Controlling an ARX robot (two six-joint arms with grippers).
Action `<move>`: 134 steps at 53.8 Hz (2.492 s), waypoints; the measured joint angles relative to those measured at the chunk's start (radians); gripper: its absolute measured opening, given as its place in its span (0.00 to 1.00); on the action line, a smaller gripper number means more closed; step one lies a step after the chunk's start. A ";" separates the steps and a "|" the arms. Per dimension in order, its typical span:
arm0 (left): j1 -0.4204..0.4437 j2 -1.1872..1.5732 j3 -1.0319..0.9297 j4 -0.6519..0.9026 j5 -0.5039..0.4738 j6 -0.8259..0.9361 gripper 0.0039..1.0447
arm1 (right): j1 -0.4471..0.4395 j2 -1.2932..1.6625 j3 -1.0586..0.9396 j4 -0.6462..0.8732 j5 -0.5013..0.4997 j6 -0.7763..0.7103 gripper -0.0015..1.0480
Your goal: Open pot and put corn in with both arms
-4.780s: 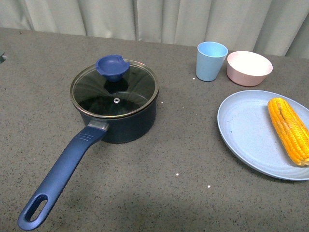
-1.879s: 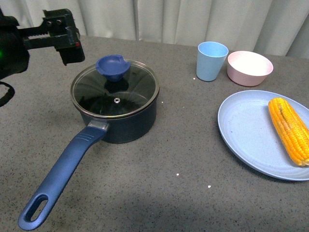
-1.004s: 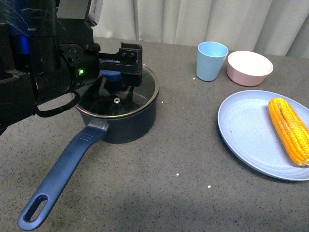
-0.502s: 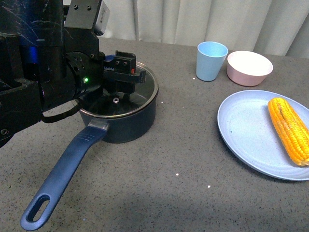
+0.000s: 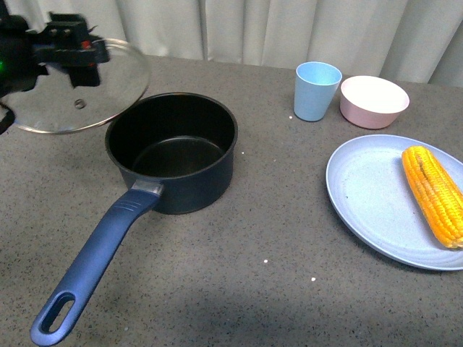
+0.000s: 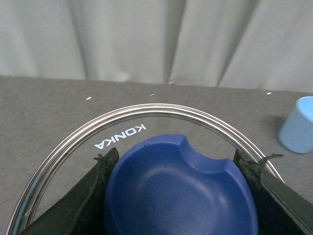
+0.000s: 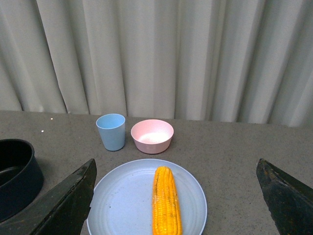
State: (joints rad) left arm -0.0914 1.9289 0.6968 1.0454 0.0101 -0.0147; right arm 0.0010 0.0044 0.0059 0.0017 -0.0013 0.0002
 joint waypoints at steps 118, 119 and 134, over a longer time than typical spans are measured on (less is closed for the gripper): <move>0.209 -0.163 -0.325 0.220 -0.068 0.040 0.77 | 0.000 0.000 0.000 0.000 0.000 0.000 0.91; 0.209 -0.170 -0.344 0.235 -0.051 0.037 0.74 | 0.000 0.000 0.000 0.000 0.001 0.000 0.91; 0.169 -0.462 -0.550 0.256 0.064 0.016 0.21 | 0.000 0.000 0.000 0.000 0.000 0.000 0.91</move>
State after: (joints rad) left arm 0.0776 1.4673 0.1471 1.3018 0.0746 0.0017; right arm 0.0010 0.0044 0.0059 0.0017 -0.0010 0.0002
